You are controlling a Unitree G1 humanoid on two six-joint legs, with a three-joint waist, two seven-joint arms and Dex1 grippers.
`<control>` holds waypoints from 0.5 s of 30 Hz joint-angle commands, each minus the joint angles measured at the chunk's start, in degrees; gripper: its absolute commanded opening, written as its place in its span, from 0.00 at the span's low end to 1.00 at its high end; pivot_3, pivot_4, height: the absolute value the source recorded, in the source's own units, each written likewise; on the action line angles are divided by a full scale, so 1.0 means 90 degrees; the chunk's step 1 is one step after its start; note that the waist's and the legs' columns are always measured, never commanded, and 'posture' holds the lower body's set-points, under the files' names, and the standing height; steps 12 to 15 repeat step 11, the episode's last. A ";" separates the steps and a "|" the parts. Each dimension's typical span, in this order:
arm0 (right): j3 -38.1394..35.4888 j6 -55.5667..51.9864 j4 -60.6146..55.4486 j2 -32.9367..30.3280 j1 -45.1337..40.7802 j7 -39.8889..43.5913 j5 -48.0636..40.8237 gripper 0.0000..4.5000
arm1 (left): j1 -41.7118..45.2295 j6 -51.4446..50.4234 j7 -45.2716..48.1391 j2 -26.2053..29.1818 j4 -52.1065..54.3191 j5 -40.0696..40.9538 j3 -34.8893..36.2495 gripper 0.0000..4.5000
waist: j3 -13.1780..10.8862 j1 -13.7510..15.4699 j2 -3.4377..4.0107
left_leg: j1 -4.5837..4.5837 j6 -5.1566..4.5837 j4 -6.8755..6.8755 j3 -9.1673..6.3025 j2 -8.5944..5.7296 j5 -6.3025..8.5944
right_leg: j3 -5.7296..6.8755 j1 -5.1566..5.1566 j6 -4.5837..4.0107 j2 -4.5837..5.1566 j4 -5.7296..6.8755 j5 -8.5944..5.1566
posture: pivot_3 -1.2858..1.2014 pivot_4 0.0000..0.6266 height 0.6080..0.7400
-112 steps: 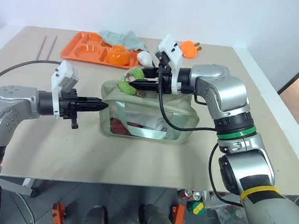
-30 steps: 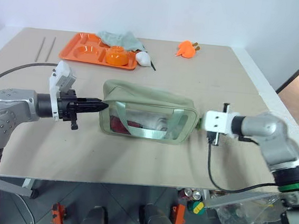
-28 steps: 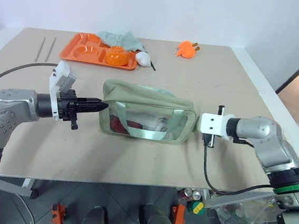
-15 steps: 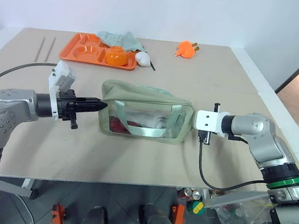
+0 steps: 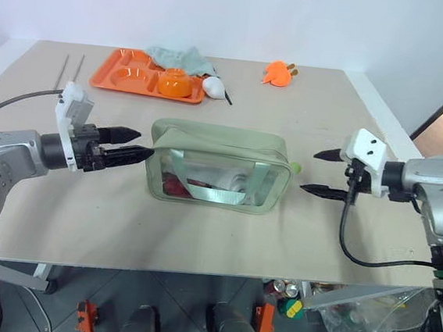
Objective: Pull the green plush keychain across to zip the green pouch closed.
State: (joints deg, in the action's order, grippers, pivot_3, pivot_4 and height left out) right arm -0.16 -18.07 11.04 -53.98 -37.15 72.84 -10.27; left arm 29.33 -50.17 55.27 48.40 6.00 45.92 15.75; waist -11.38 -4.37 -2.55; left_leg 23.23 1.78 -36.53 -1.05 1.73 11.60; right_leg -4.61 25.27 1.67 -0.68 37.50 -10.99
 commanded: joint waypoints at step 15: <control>-0.1853 -0.1720 -0.1701 -0.0500 0.1271 -0.0097 -0.1899 0.92 | -0.1411 0.0163 -0.0251 0.0291 -0.0315 0.0274 0.1837 0.99 | 0.0000 -0.0003 0.0000 | -0.0001 0.0000 -0.0001 -0.0001 0.0004 0.0000 | 0.0004 0.0000 -0.0017 0.0000 0.0001 -0.0010 | 0.52 0.24 1.00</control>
